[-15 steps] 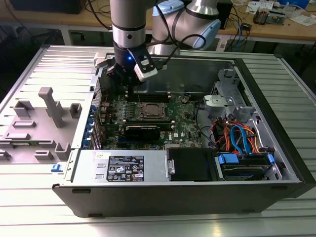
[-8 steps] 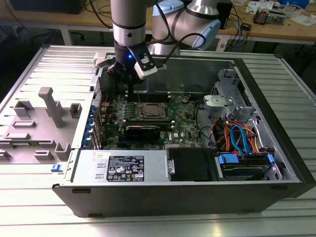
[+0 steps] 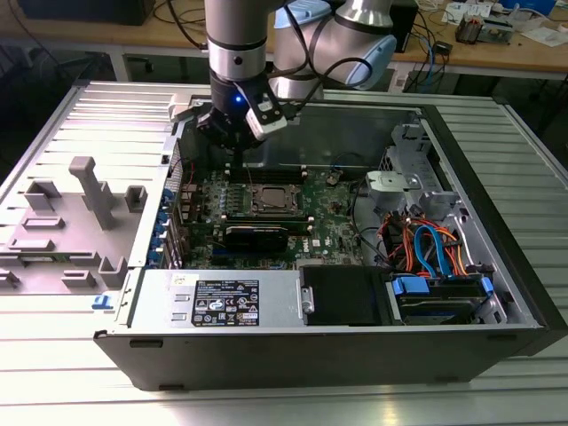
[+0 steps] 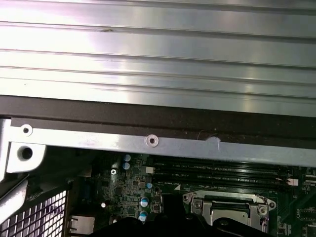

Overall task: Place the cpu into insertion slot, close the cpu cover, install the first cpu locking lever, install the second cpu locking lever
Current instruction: 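Install the first cpu locking lever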

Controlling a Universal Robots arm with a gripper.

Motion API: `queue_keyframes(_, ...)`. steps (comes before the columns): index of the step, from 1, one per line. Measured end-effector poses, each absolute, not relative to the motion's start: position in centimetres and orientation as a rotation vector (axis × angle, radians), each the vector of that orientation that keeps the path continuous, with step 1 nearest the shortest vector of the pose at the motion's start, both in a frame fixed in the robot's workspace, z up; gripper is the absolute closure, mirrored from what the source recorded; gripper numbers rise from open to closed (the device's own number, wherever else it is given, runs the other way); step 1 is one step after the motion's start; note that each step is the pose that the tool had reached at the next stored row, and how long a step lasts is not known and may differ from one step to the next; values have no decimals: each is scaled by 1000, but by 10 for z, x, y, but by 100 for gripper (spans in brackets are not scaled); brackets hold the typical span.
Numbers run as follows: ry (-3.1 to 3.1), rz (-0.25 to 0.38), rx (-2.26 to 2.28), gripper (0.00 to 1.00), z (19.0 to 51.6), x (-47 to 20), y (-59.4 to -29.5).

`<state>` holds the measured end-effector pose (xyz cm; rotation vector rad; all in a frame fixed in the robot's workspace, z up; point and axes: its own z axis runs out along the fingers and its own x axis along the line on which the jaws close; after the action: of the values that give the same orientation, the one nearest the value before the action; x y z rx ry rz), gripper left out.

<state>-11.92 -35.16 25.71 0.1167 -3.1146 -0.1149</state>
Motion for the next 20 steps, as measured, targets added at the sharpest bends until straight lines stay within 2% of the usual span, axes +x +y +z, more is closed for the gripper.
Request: queue_keyframes(20, -3115, -115, 117, 89, 257, -115, -352)
